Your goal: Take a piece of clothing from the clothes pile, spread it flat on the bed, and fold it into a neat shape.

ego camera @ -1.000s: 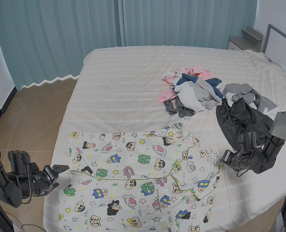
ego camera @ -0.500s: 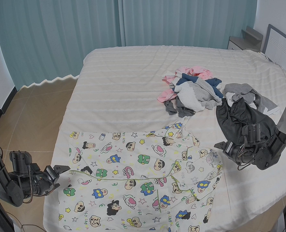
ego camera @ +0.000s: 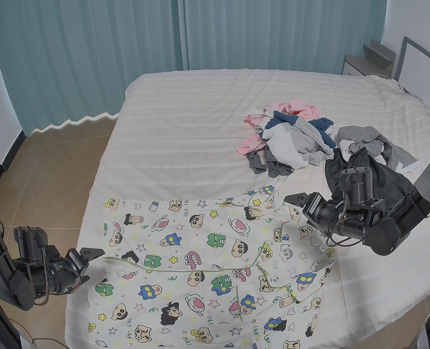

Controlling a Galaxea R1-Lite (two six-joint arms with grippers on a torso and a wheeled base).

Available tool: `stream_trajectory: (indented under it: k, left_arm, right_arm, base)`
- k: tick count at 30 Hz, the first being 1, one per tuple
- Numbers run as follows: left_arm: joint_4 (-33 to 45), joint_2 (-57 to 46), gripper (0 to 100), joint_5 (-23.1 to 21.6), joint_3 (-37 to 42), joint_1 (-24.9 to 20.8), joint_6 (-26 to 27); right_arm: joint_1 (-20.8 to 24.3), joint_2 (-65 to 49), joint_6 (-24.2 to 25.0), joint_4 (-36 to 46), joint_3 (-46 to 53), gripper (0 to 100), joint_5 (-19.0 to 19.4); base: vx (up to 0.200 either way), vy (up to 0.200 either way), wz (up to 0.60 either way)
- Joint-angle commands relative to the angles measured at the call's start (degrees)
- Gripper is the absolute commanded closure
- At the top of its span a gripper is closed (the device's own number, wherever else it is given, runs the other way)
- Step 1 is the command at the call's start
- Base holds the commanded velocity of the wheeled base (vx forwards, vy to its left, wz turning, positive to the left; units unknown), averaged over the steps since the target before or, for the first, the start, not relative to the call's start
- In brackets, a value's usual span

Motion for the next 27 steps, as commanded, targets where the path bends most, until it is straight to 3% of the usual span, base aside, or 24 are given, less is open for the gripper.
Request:
stream_trajectory:
  k: [1, 14, 17, 27]
  left_arm:
    - [0.0, 0.1, 0, 0.1, -0.1, 0.0, 0.0]
    - [0.0, 0.3, 0, 0.1, -0.1, 0.1, 0.1]
    - [0.0, 0.4, 0, 0.1, 0.0, 0.1, 0.1]
    - [0.0, 0.5, 0, 0.1, 0.1, 0.1, 0.4]
  right_arm:
    - [1.7, 4.4, 3.0, -0.1, -4.6, 0, 0.0]
    - [1.9, 10.9, 3.6, 0.9, -15.1, 0, 0.0]
    - [1.9, 12.4, 4.1, 5.5, -20.0, 0, 0.0]
    - [2.9, 18.4, 13.0, 13.7, -28.8, 0, -0.1]
  base:
    - [0.0, 0.0, 0.0]
    - [0.0, 0.0, 0.0]
    - [0.0, 0.0, 0.0]
    - [0.0, 0.0, 0.0]
